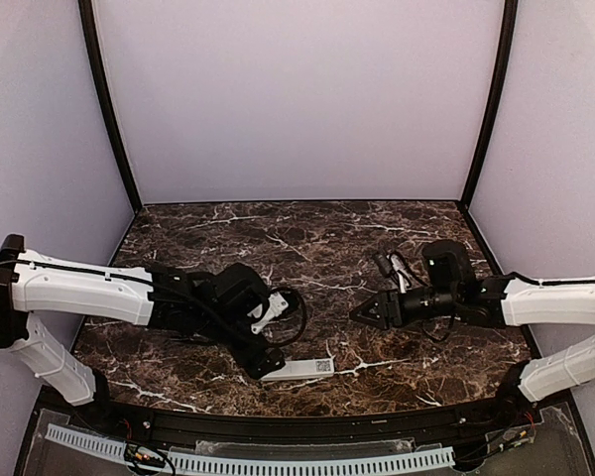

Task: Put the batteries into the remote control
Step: Press the battery cover on the remote control, then pick up the remote control from the center of the board.

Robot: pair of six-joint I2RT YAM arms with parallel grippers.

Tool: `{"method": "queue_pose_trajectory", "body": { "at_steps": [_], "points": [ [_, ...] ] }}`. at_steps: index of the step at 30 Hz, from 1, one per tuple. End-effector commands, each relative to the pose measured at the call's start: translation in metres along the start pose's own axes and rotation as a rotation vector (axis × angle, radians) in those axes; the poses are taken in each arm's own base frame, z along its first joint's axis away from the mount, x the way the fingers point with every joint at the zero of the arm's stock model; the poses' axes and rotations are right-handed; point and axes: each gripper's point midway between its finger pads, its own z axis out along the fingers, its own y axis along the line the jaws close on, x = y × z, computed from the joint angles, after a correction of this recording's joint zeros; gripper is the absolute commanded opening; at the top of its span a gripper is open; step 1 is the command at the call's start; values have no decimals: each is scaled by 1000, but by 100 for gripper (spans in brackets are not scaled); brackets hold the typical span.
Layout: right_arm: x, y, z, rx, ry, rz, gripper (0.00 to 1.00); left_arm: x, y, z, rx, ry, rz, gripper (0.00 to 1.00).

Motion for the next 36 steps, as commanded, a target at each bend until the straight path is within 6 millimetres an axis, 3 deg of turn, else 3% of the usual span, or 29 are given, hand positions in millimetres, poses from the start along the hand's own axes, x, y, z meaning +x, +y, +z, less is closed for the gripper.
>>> {"method": "queue_pose_trajectory", "body": {
  "at_steps": [1,8,17,23,30,36],
  "points": [
    [0,-12,-10,68,-9,-30,61,20,-22,6,138,101,247,98],
    [-9,-10,-22,96,-65,-55,66,34,-27,13,190,168,364,99],
    [-26,-9,-47,162,-174,-76,98,56,-21,22,206,199,447,98],
    [-28,0,-62,125,-231,-81,99,59,-24,22,245,193,524,93],
    [-20,4,-66,88,-242,-103,99,70,-25,33,278,253,622,86],
    [-20,8,-63,58,-240,-107,99,55,-15,44,236,249,652,82]
  ]
}}
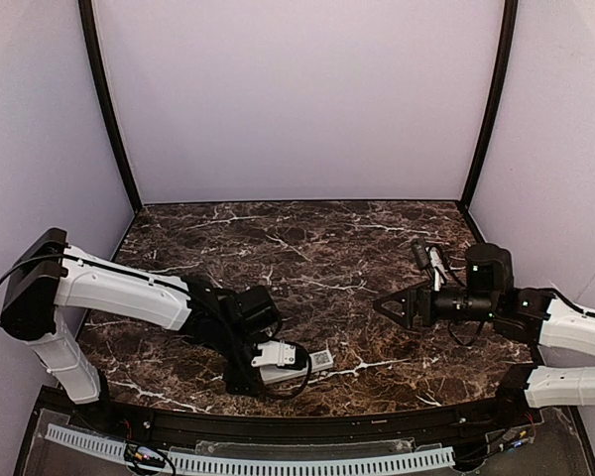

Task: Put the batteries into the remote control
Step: Pick up the remote control from the center of the board.

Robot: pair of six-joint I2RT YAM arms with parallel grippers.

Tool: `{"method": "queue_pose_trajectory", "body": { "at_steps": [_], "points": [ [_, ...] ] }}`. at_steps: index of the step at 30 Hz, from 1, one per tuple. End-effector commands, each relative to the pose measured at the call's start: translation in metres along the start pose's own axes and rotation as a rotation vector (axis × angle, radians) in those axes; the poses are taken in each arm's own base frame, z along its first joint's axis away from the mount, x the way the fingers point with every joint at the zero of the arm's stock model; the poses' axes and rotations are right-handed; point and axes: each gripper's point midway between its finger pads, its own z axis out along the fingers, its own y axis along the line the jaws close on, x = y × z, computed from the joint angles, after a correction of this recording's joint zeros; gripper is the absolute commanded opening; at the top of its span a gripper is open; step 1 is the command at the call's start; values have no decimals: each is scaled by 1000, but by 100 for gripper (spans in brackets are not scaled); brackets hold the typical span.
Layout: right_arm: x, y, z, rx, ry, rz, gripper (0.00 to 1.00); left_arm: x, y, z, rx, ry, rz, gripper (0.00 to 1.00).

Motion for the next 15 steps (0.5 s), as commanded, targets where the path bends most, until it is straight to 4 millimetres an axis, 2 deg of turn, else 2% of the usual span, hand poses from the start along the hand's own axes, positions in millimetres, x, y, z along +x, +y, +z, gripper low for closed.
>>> {"method": "queue_pose_trajectory", "body": {
  "at_steps": [1,8,15],
  "points": [
    [-4,4,0,-34,-23,-11,99,-5,12,-1,-13,15,38,81],
    [1,0,2,-28,-21,2,99,-21,22,1,-24,-6,18,74],
    [-2,-1,4,-20,-21,7,99,-24,23,10,-29,-37,-100,52]
  ]
}}
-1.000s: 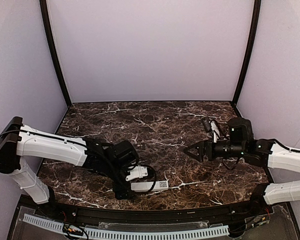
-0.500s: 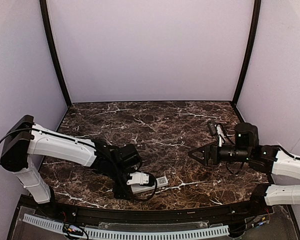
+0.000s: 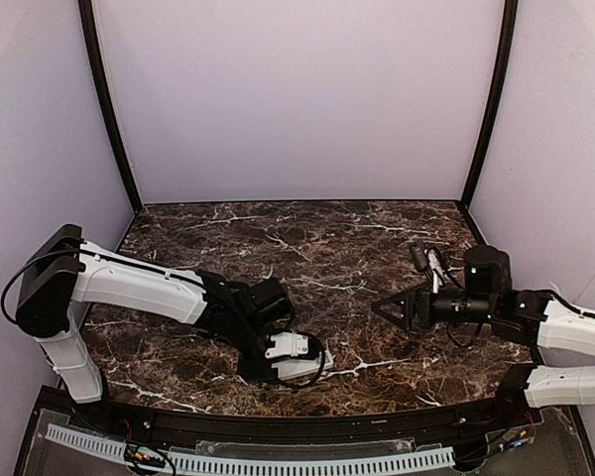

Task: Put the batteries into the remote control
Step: Pick up the remote control from the center of the board.

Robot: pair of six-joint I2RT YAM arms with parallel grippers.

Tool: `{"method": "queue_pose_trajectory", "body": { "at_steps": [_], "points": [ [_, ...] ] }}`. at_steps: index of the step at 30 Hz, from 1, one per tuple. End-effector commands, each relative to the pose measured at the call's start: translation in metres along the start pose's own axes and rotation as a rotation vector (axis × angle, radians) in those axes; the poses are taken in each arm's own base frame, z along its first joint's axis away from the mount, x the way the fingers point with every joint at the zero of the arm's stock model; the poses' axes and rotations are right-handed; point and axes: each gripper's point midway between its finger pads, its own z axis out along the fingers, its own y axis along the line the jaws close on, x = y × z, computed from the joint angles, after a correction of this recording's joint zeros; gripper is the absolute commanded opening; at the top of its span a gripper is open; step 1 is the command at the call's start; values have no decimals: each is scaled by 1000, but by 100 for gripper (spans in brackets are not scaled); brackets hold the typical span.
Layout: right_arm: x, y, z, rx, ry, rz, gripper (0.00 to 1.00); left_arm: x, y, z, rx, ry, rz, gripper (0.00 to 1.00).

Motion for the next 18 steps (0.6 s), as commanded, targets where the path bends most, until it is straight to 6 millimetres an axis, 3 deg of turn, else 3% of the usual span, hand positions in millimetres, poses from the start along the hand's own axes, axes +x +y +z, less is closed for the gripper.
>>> {"method": "queue_pose_trajectory", "body": {
  "at_steps": [1,5,10,14,18],
  "points": [
    [-6,-1,0,1,-28,2,99,-3,4,3,-17,-28,-81,46],
    [-10,4,-3,-23,-51,-15,99,-15,8,-3,-37,-94,-117,33],
    [-18,15,-9,-65,-86,-66,99,-36,12,-20,-50,-196,-147,23],
    [-29,26,-15,-93,-115,-115,99,-63,14,-45,-55,-316,-152,17],
    [-43,41,-24,-127,-153,-173,98,-94,13,-86,-45,-464,-136,15]
  ]
}}
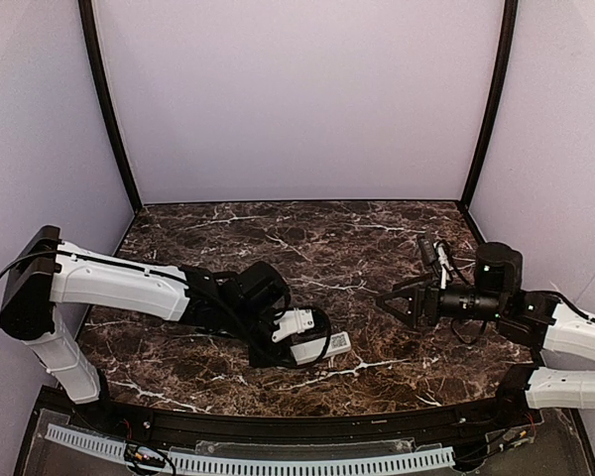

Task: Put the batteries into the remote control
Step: Pick up the remote control from the center of the board.

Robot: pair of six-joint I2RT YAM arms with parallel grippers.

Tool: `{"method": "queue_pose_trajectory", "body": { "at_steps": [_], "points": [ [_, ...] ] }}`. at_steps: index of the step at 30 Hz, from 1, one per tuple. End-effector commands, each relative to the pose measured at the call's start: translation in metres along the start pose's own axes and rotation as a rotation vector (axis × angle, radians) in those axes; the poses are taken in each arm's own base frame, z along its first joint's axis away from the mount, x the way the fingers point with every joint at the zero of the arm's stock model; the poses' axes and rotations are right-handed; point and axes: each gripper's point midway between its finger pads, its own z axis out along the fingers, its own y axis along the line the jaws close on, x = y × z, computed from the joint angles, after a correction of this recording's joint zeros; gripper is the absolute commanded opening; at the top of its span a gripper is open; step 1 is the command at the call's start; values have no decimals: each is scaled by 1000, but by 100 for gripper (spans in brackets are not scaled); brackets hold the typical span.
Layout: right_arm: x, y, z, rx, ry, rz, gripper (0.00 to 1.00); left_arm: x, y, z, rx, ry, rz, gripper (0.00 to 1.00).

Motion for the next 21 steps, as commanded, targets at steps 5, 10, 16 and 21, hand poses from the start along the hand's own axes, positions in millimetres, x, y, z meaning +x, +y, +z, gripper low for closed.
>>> {"method": "queue_pose_trajectory", "body": {
  "at_steps": [5,10,16,21],
  "points": [
    [-53,47,-22,-135,-139,-196,97,-110,-14,-94,76,-446,35,15],
    [-70,86,-33,-302,-183,-314,95,-150,-34,-148,182,-673,85,16],
    [-83,126,-53,-481,-247,-430,92,-172,-50,-186,284,-832,109,16],
    [-93,147,-67,-572,-282,-493,90,-185,-58,-207,381,-931,93,16]
  ]
}}
